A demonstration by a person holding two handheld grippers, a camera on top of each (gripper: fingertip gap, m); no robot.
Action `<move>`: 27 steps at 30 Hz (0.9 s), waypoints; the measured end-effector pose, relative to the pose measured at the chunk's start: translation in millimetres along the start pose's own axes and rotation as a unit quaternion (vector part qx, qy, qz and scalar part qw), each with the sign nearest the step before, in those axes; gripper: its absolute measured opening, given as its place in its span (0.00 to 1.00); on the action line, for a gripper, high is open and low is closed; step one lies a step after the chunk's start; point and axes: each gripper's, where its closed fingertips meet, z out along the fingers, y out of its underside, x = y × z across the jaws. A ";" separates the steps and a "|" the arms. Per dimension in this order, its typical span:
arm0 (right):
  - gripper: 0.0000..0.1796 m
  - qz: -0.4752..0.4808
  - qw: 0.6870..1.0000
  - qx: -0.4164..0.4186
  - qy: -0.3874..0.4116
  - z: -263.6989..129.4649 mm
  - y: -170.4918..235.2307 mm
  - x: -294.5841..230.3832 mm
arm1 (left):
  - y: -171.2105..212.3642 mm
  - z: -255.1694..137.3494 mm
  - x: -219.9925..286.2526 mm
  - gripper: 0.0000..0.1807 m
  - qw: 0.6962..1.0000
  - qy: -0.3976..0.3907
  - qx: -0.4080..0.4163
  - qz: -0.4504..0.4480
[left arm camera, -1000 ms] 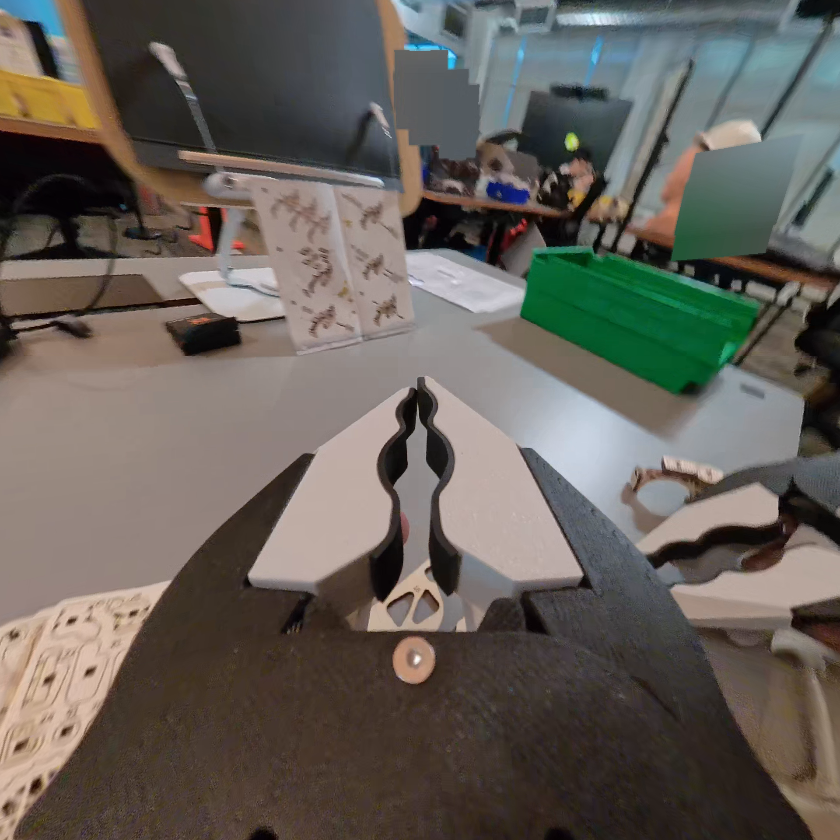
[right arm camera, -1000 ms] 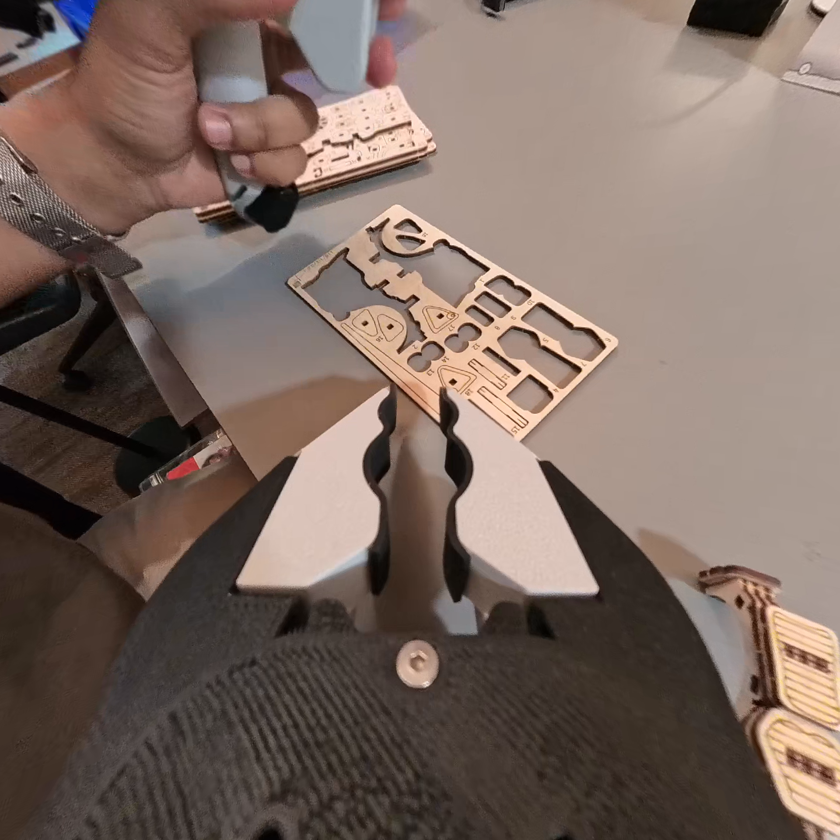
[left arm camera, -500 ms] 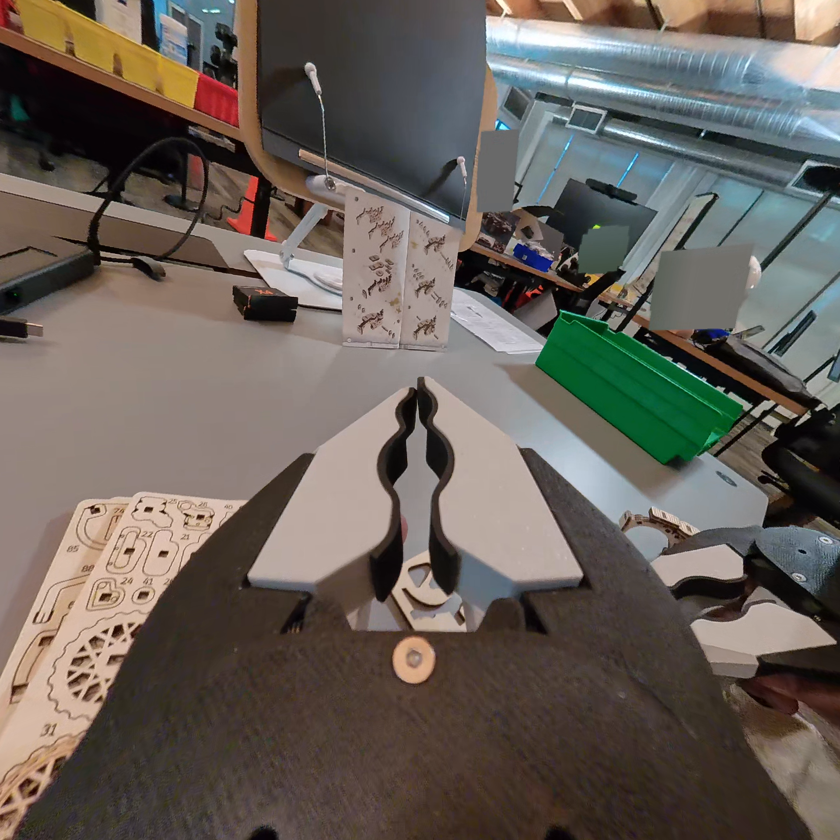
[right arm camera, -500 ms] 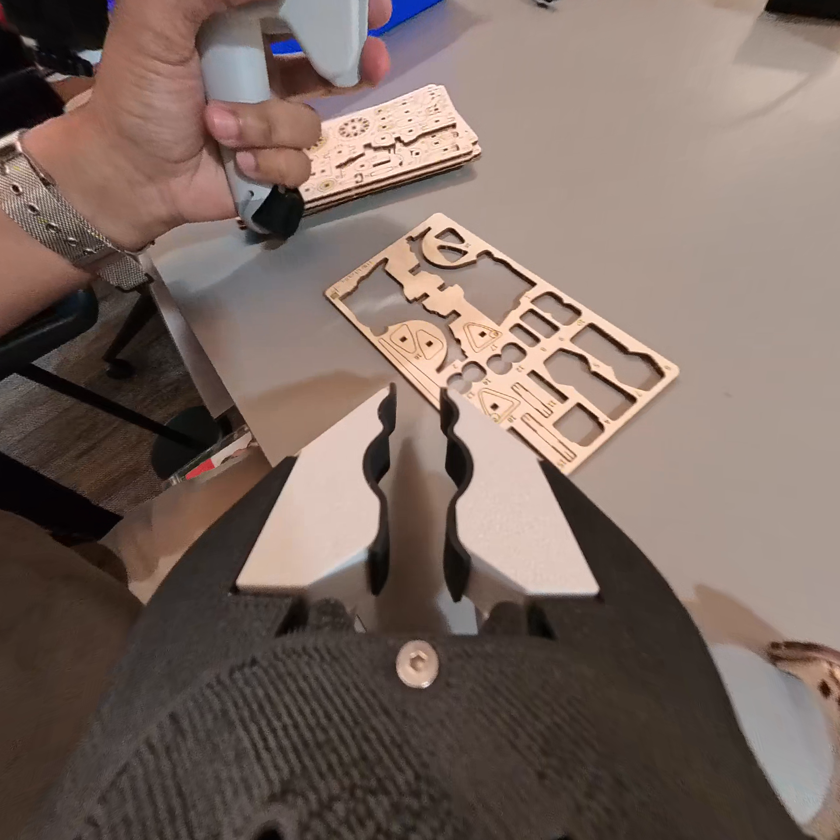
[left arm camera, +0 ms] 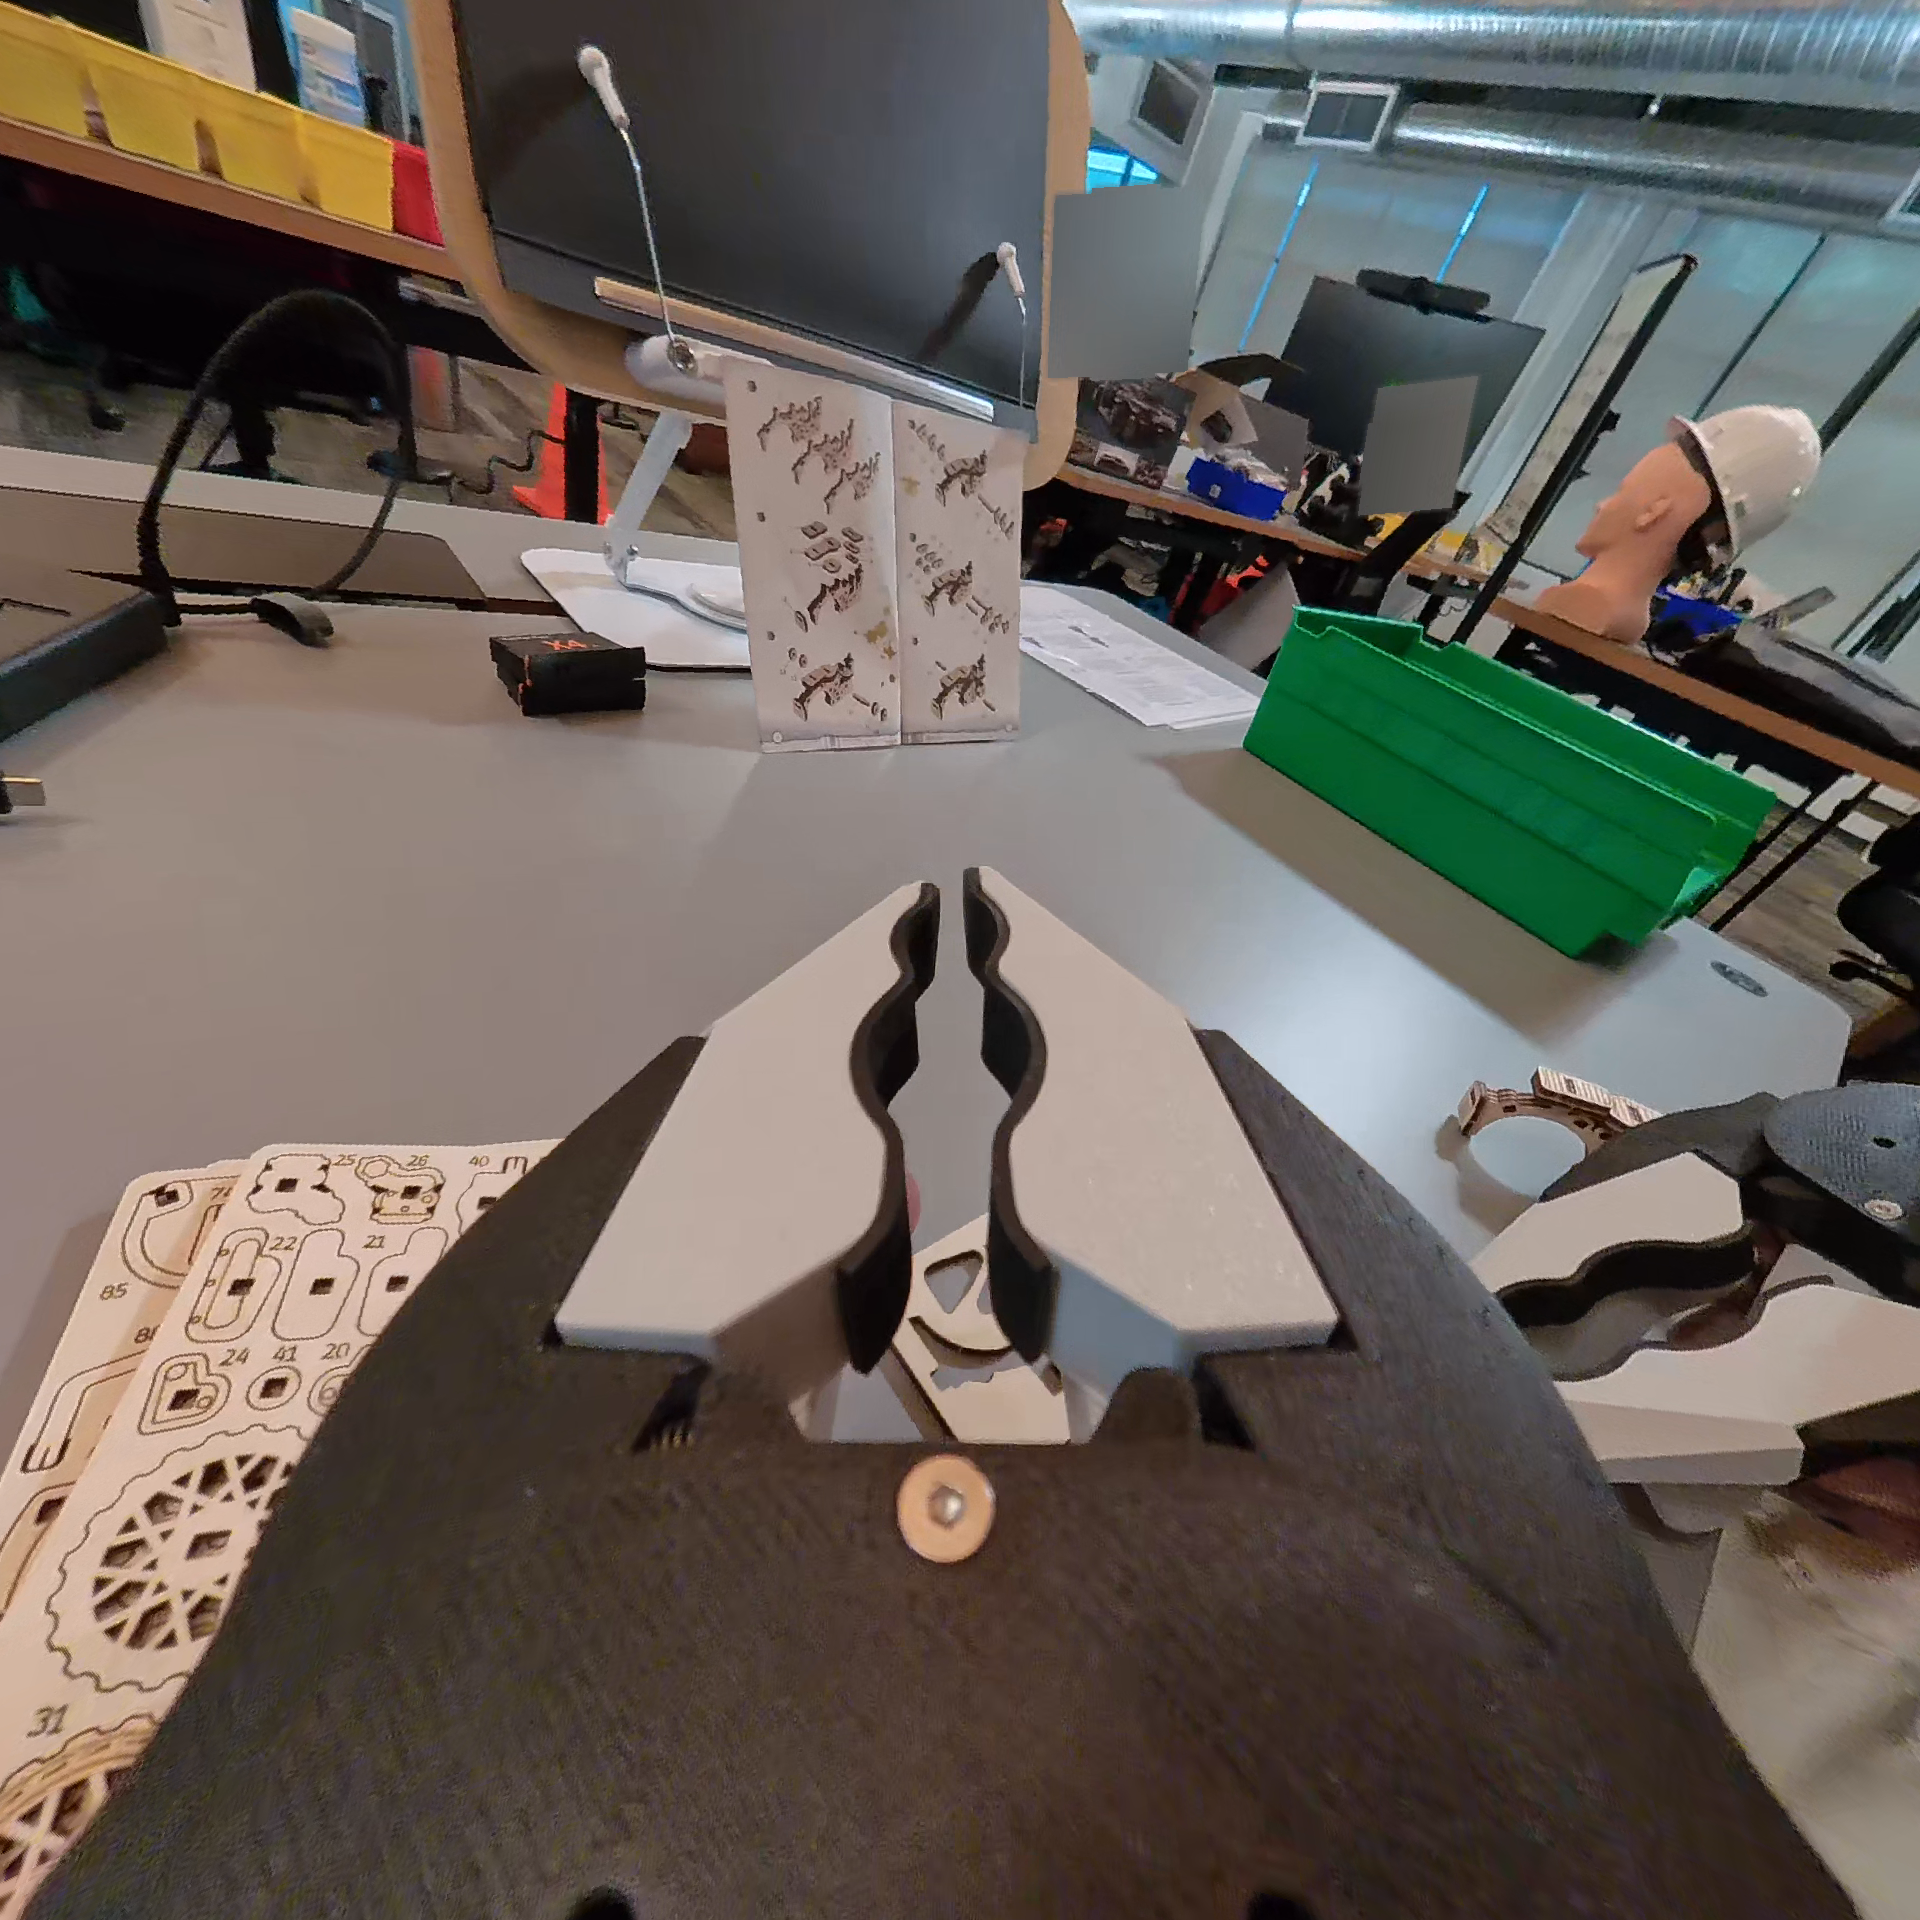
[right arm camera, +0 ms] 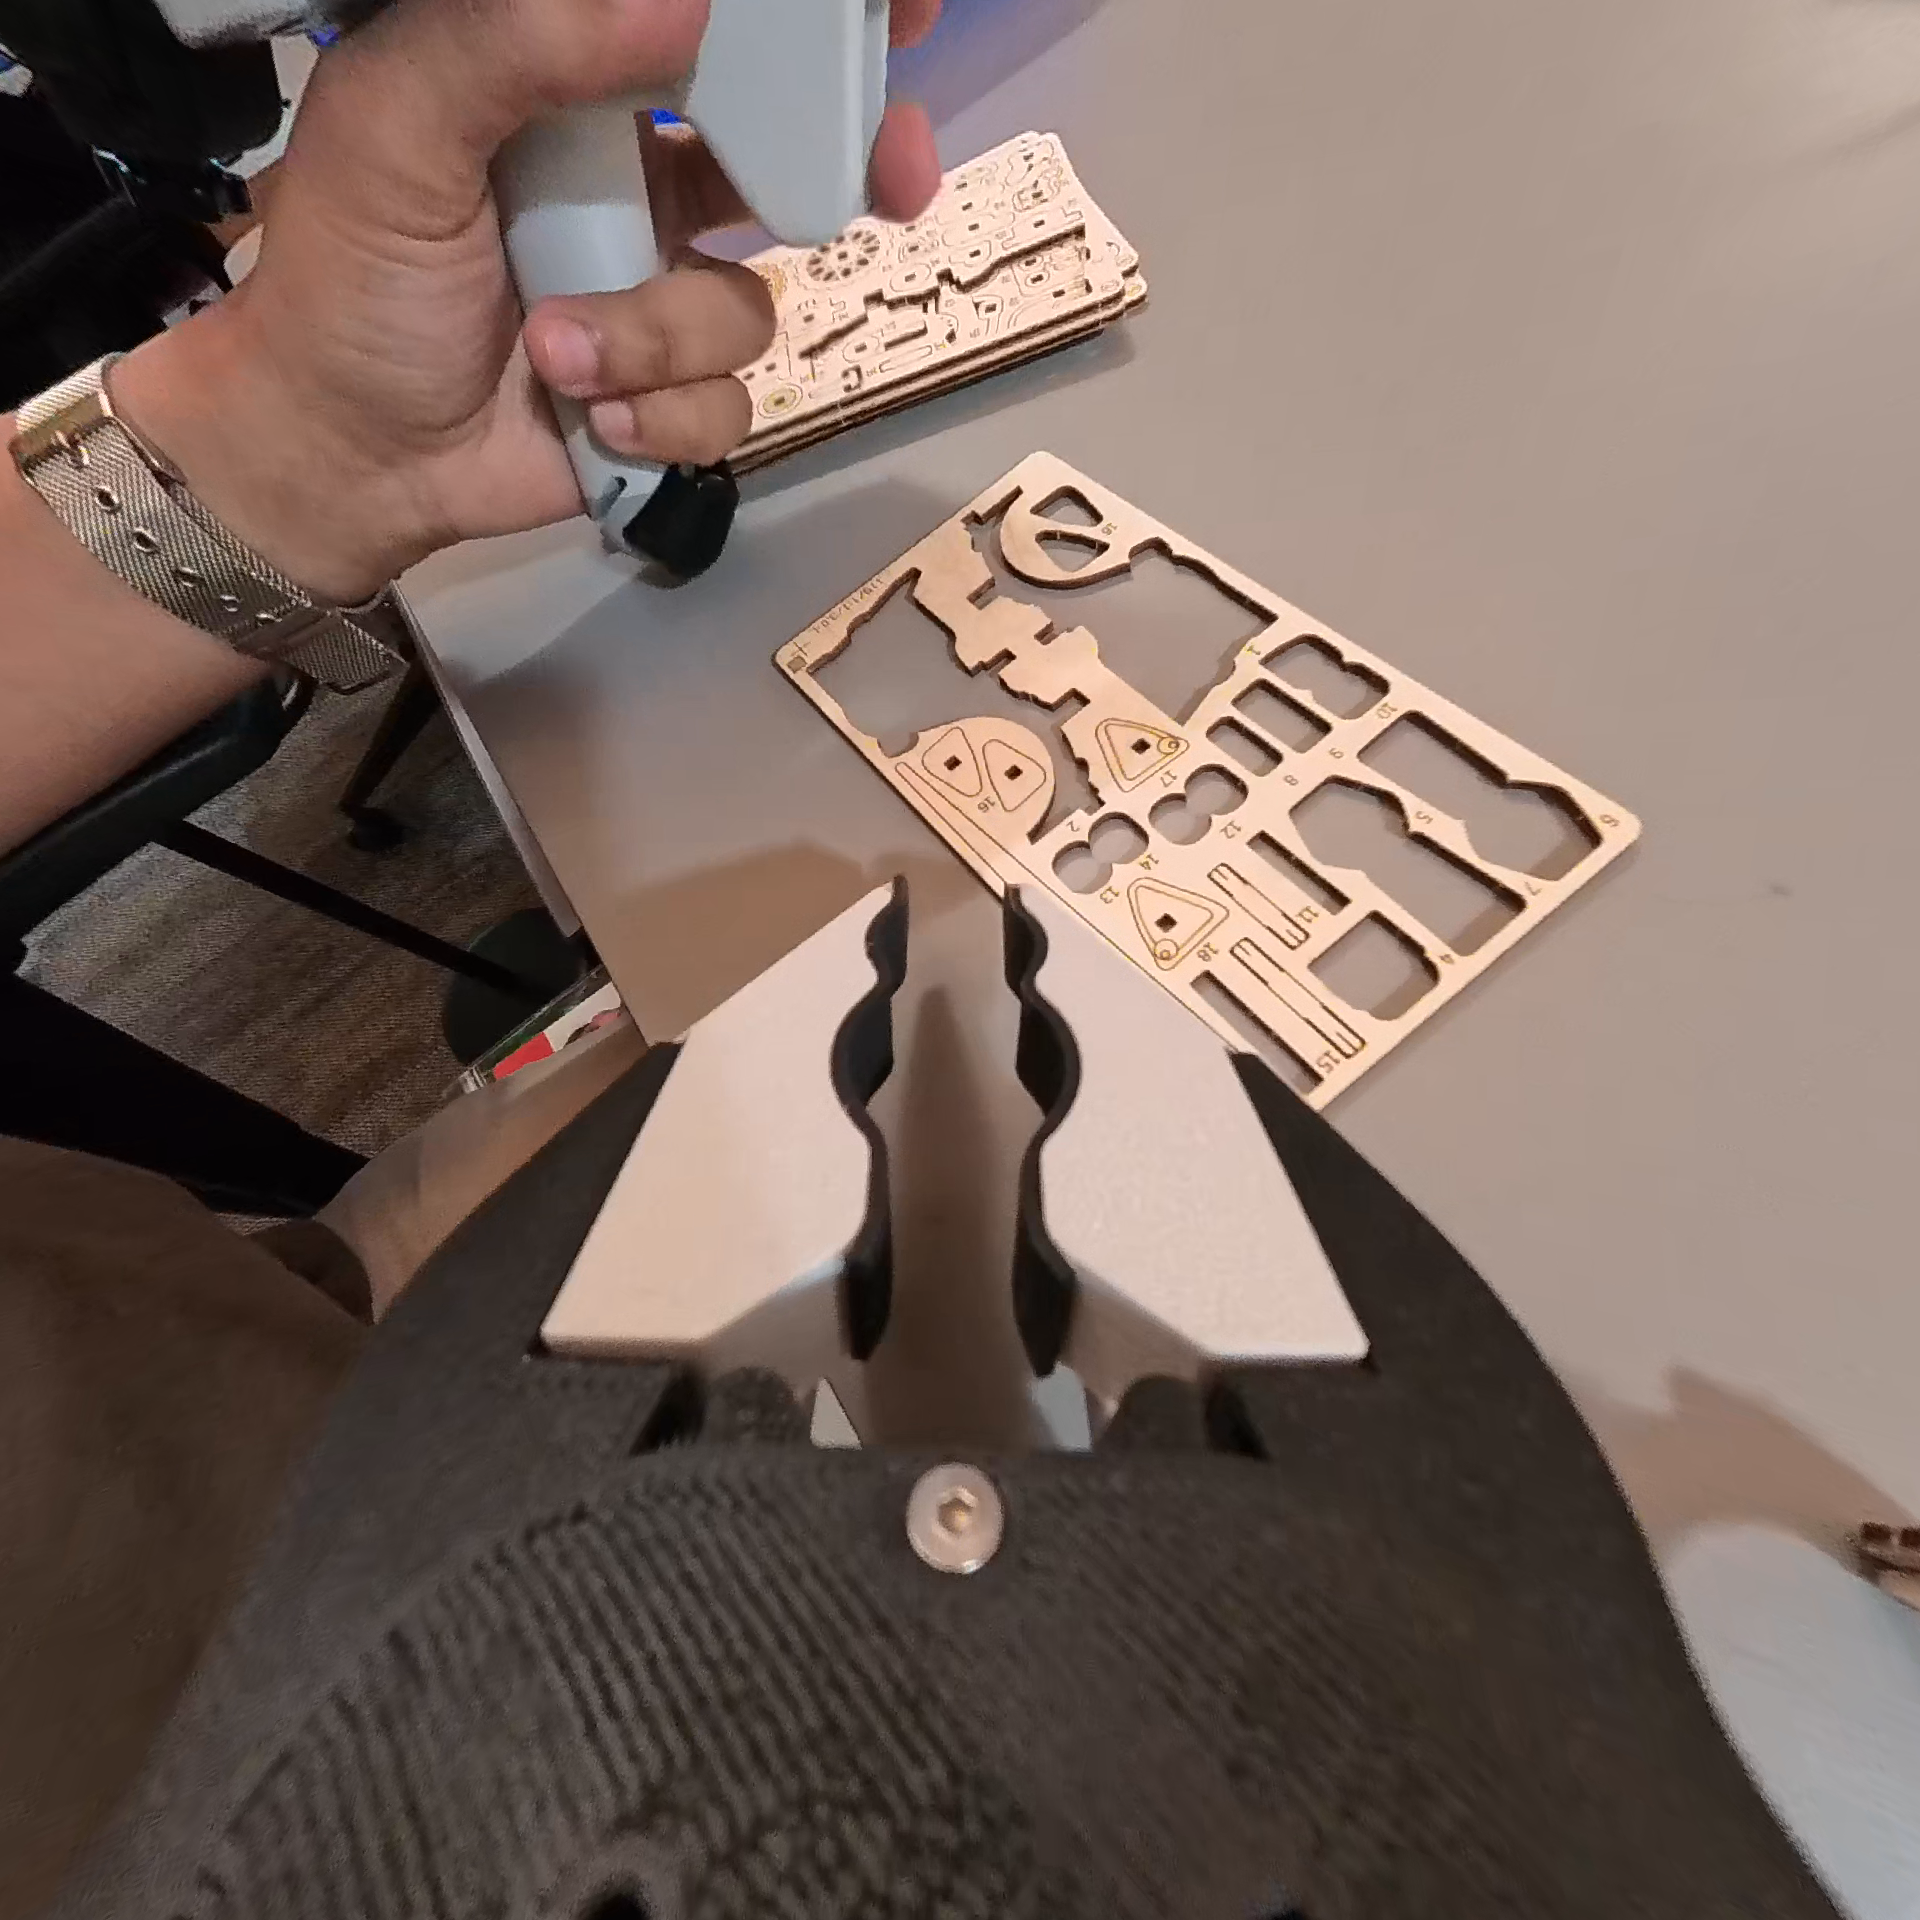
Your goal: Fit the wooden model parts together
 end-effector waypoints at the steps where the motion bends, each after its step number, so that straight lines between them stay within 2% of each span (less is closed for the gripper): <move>1: 0.09 0.000 1.000 -0.001 -0.001 0.1 0.4 -0.4 | 0.7 0.7 0.7 0.01 1.000 0.001 -0.001 0.001; 17: 0.09 -0.001 0.999 -0.016 -0.029 -1.1 7.1 -7.5 | 1.8 17.5 8.2 0.07 1.000 0.004 0.000 0.013; 27: 0.06 0.010 0.999 -0.020 -0.047 -3.4 9.2 -9.5 | -3.9 21.0 14.3 0.07 1.000 0.011 0.017 0.018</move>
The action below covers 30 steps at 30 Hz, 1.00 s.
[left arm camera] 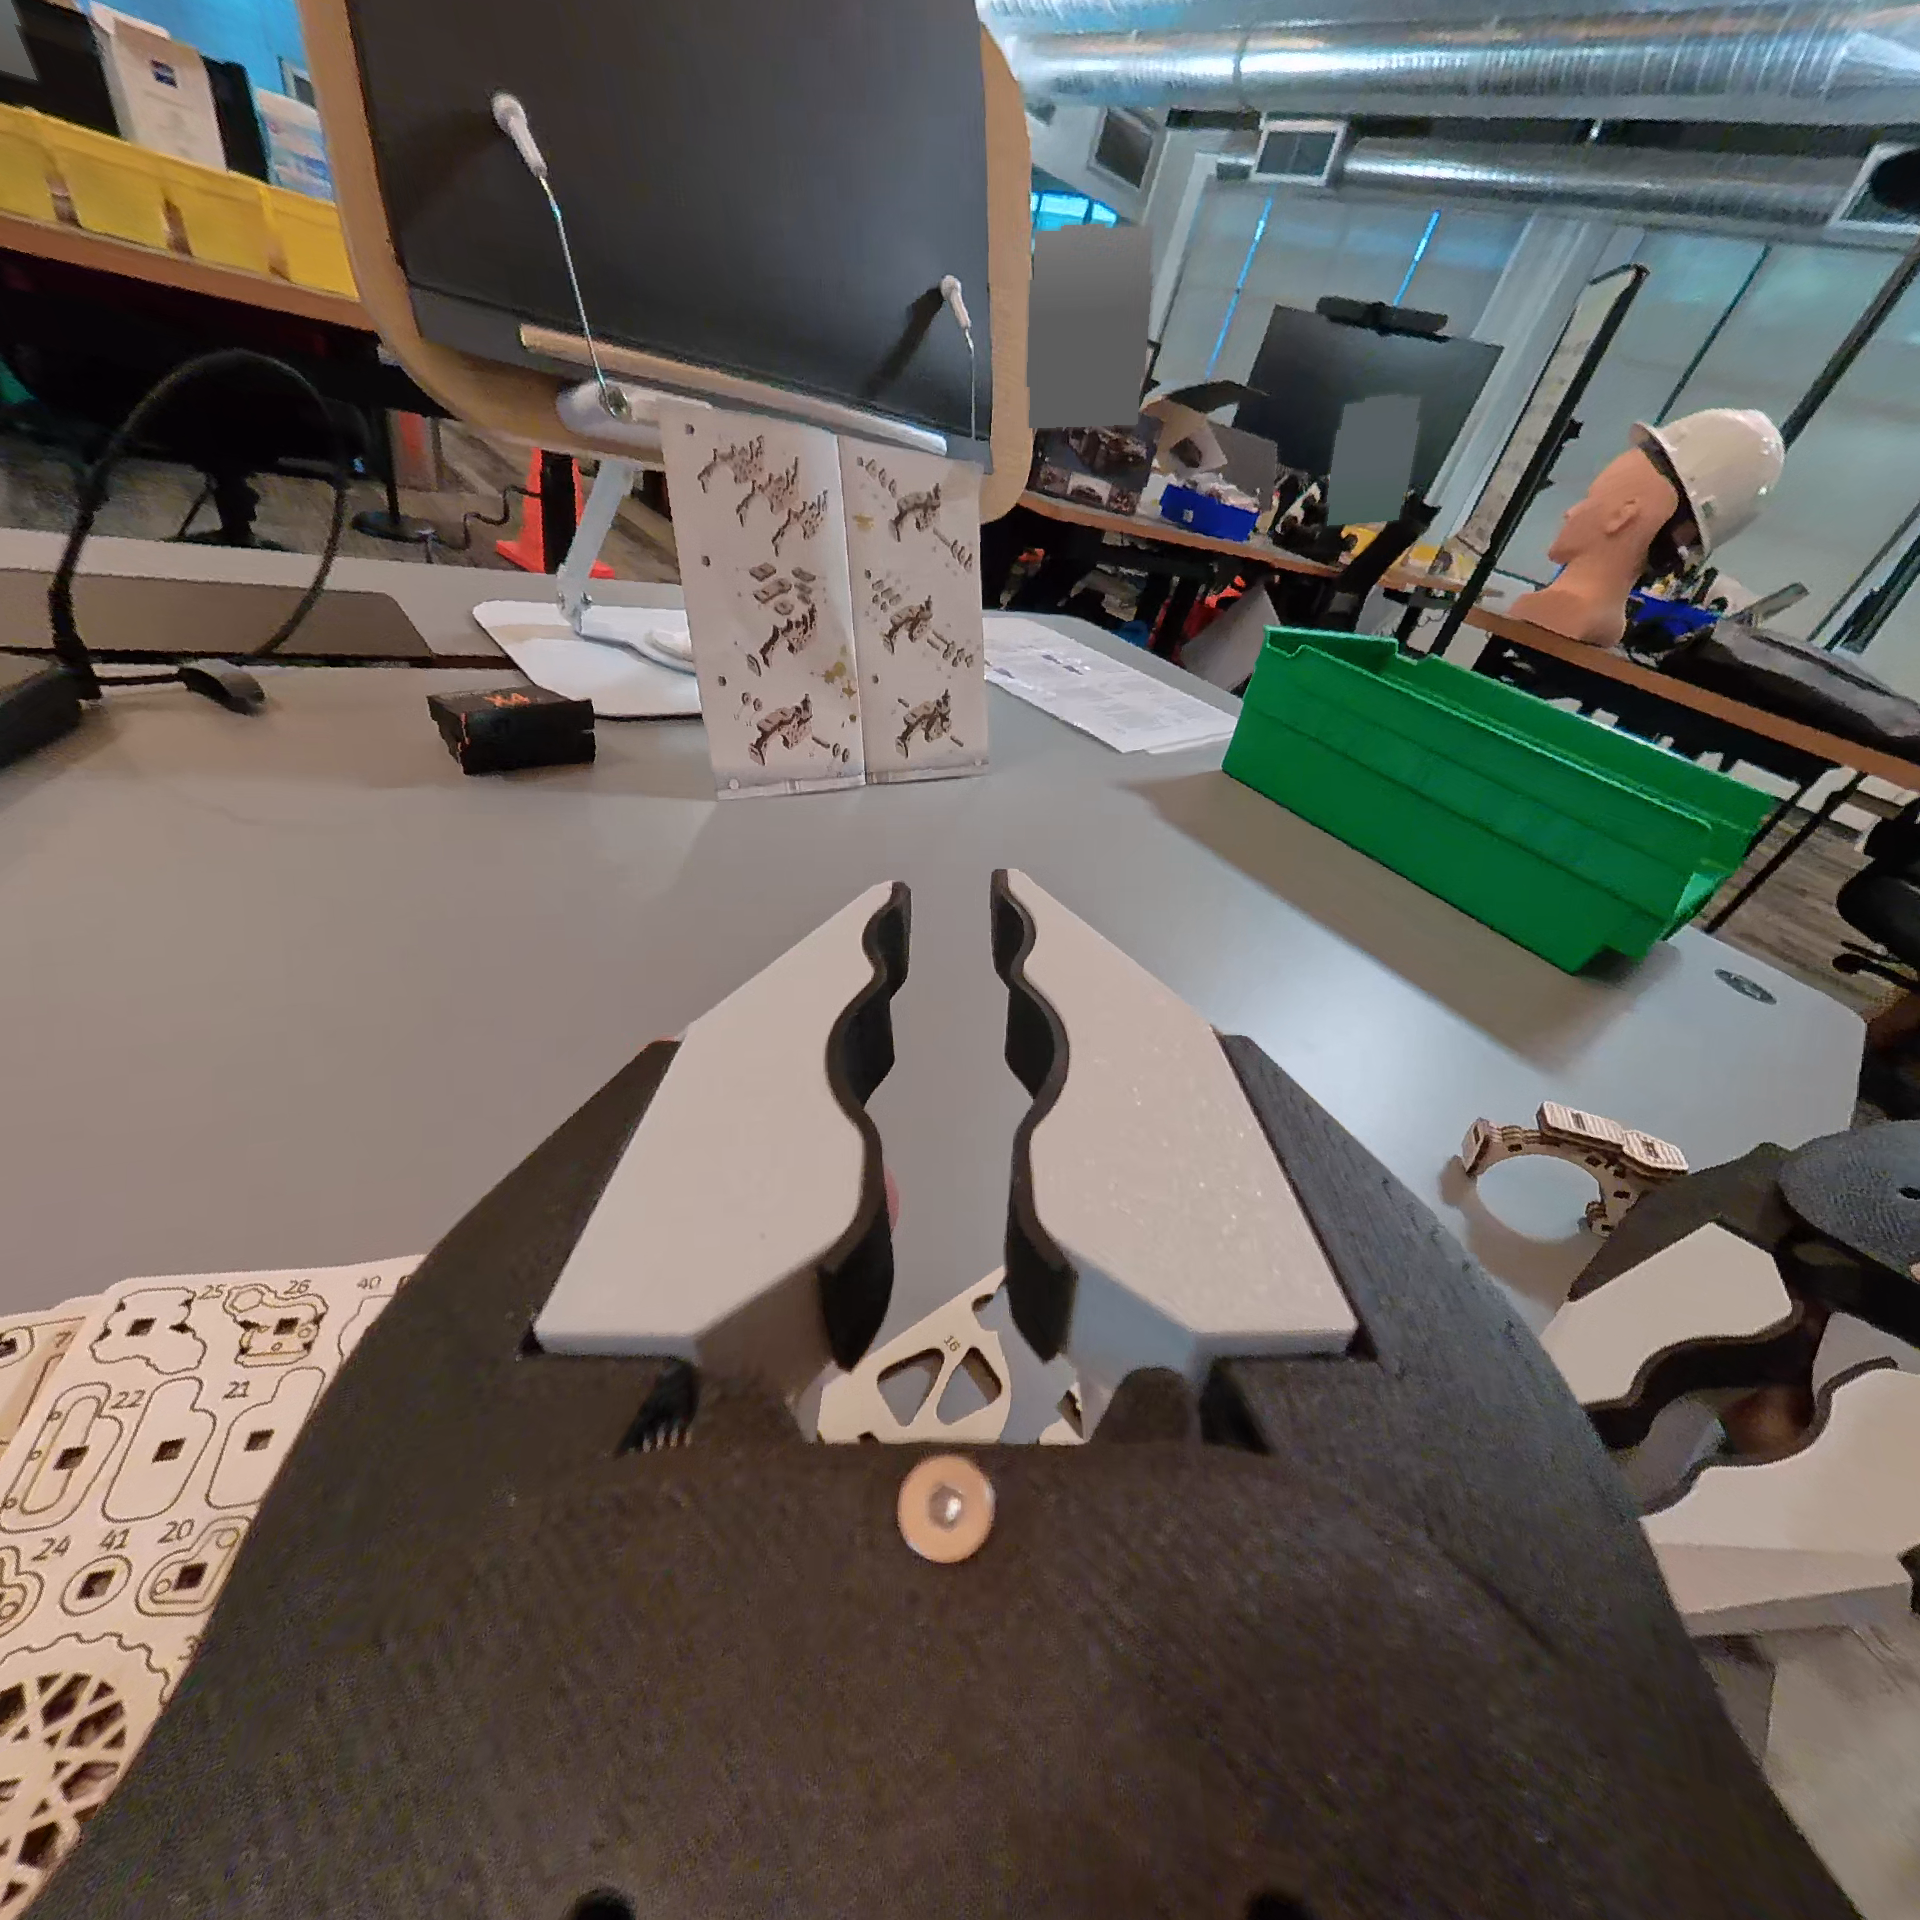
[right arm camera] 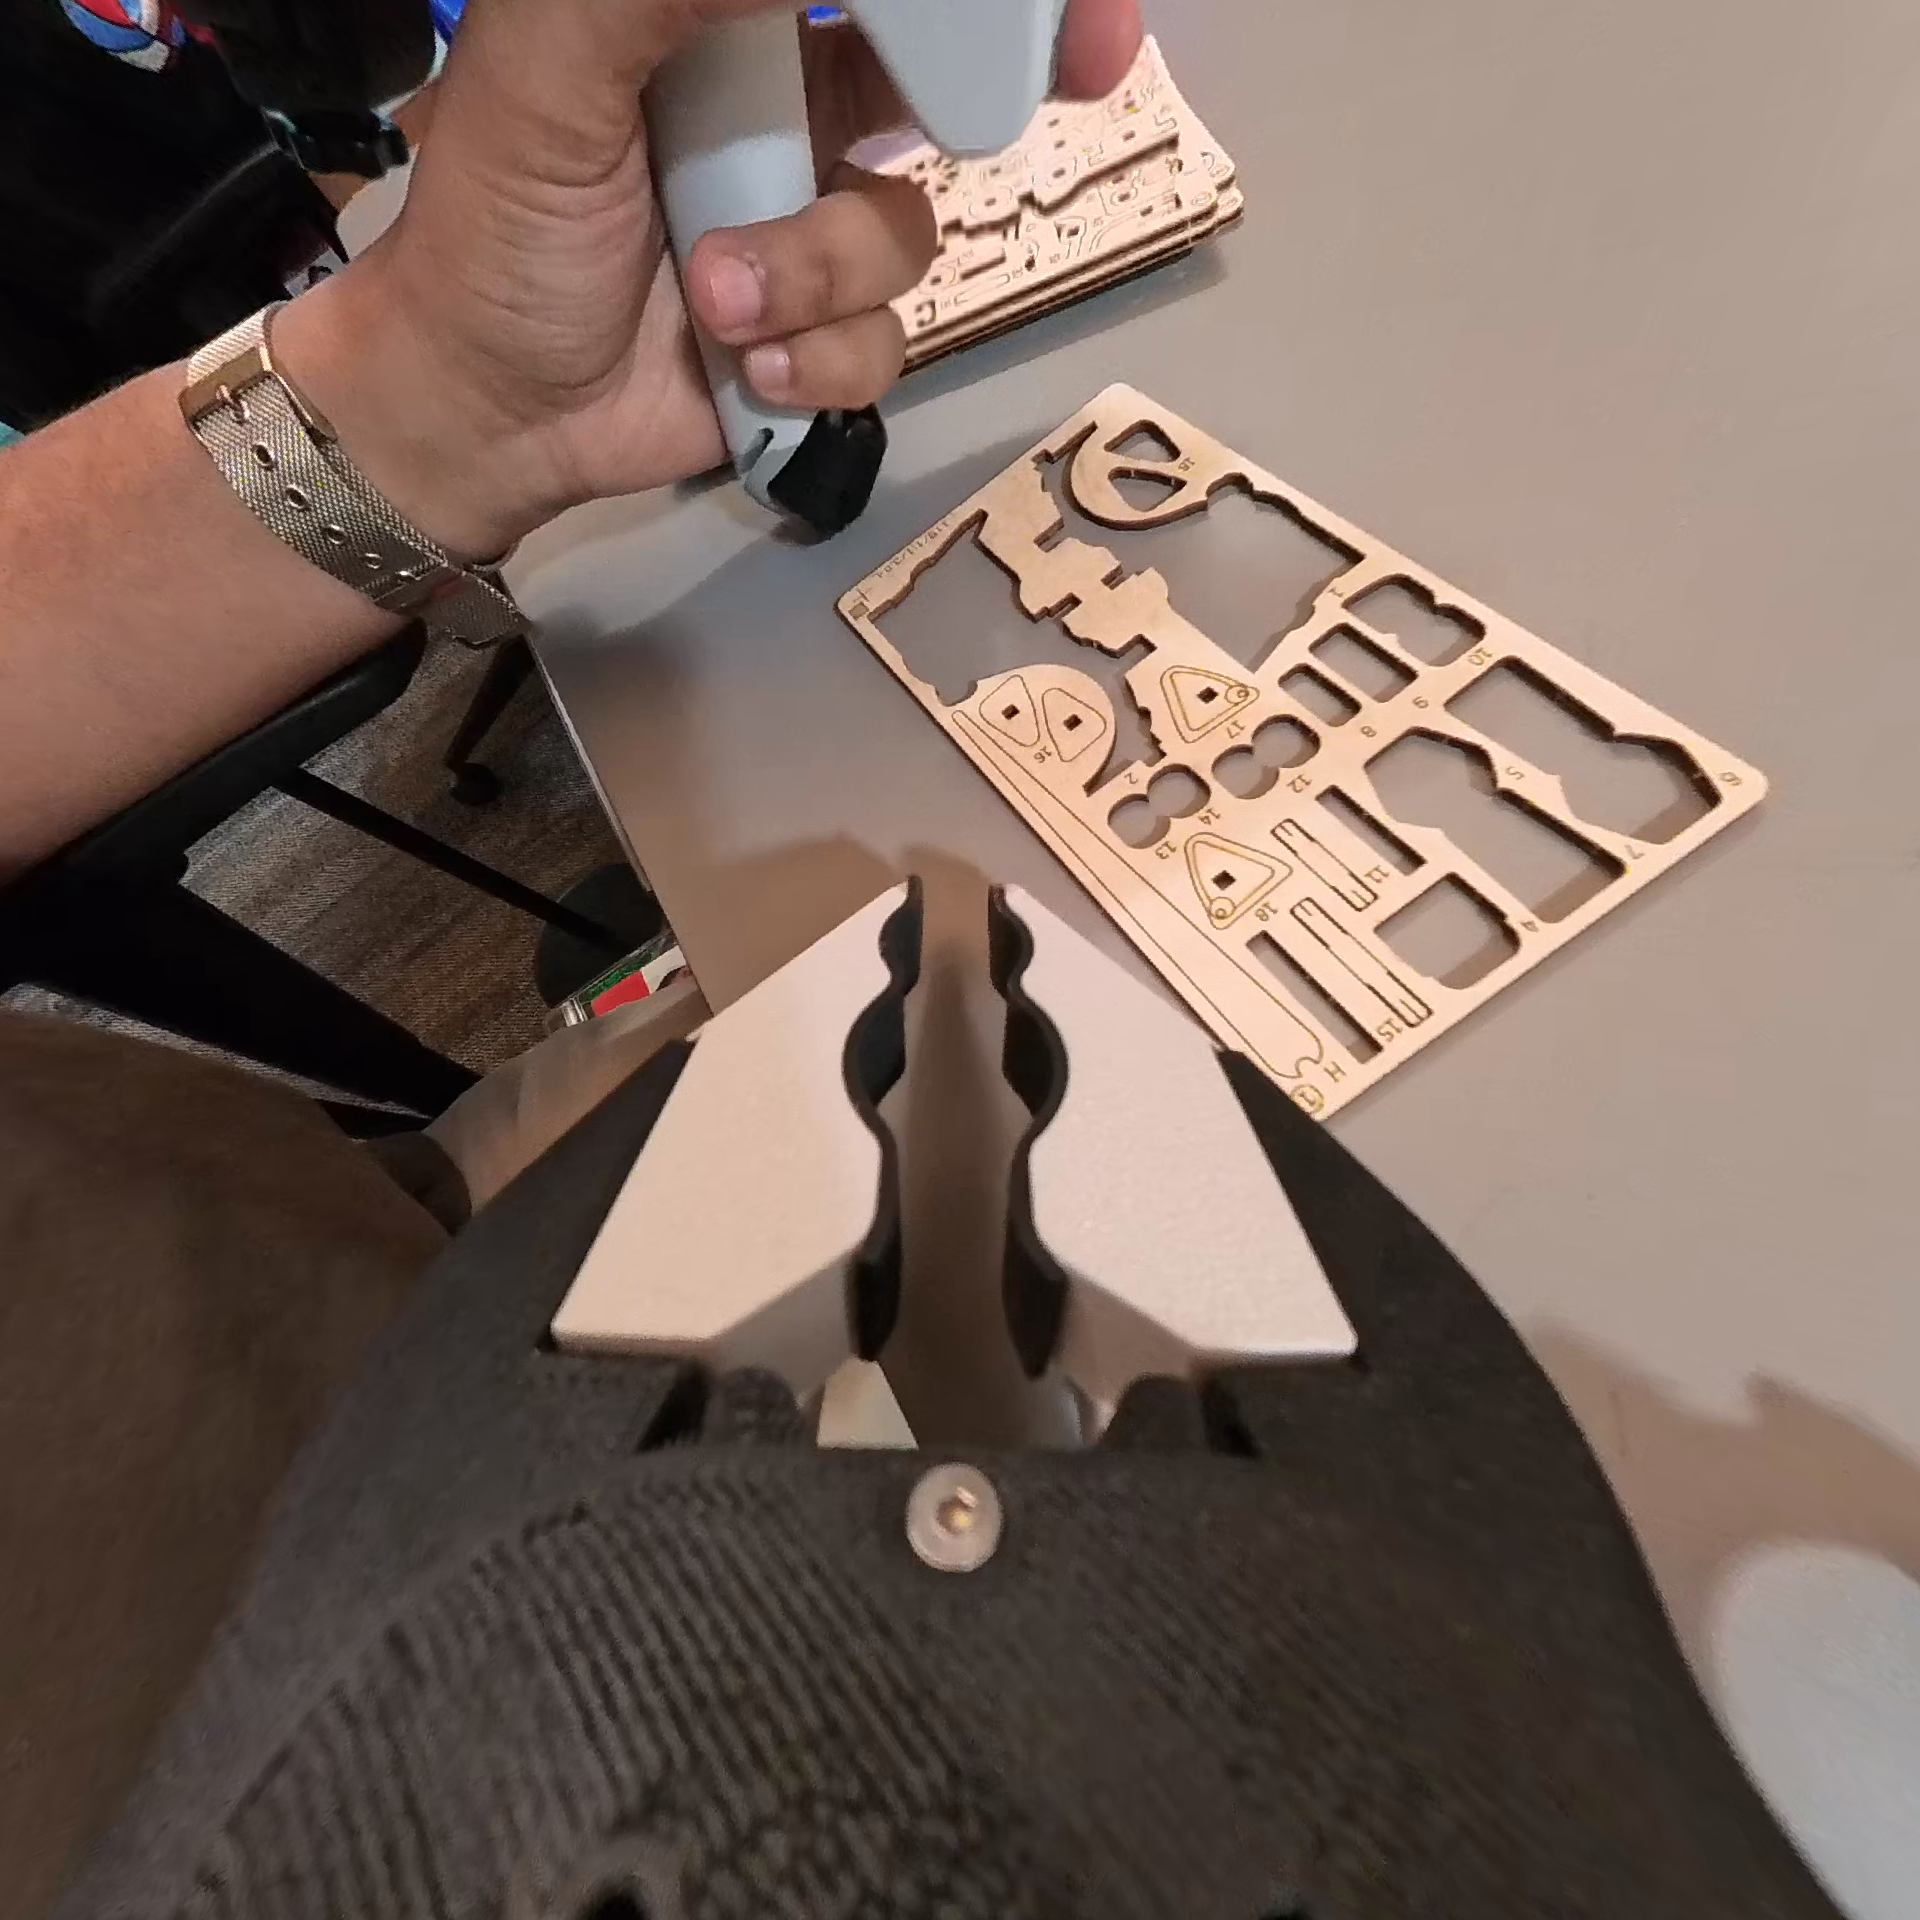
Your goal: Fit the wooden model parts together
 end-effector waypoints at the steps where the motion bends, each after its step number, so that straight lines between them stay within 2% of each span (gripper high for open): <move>1: 0.06 -0.002 1.000 0.000 0.001 0.0 0.1 -0.1 | -1.3 -0.6 -0.4 0.07 1.000 -0.002 0.004 0.001; 11: 0.07 -0.008 1.000 -0.001 0.003 0.3 0.3 -0.8 | 3.2 1.3 10.0 0.07 1.000 0.026 -0.007 0.003; 15: 0.07 -0.009 1.000 -0.001 0.001 0.5 0.3 -1.7 | 0.5 -3.0 52.0 0.14 0.991 0.131 0.000 0.022; 17: 0.07 -0.009 1.000 -0.001 -0.001 0.4 0.3 -1.9 | 6.7 -2.8 67.0 0.17 0.986 0.160 -0.016 0.037; 20: 0.07 -0.001 1.000 -0.001 -0.007 0.2 0.0 -1.9 | 23.2 4.1 59.0 0.19 0.986 0.121 -0.075 0.082; 22: 0.07 0.003 1.000 0.000 -0.010 -0.1 0.0 -2.1 | 41.2 8.1 34.6 0.01 0.975 0.045 -0.158 0.147; 23: 0.07 0.005 1.000 -0.001 -0.011 -0.2 0.2 -2.2 | 48.8 8.3 21.9 0.00 0.962 0.004 -0.195 0.191; 25: 0.07 0.006 1.000 -0.004 -0.014 -0.8 1.2 -3.1 | 68.8 5.4 21.1 0.00 0.933 0.002 -0.265 0.242; 27: 0.07 0.010 1.000 -0.005 -0.017 -1.6 1.9 -3.6 | 87.5 3.4 22.8 0.00 0.914 0.011 -0.315 0.254; 30: 0.08 0.016 1.000 -0.008 -0.025 -2.1 2.5 -4.9 | 102.6 3.5 19.6 0.10 0.900 0.011 -0.346 0.265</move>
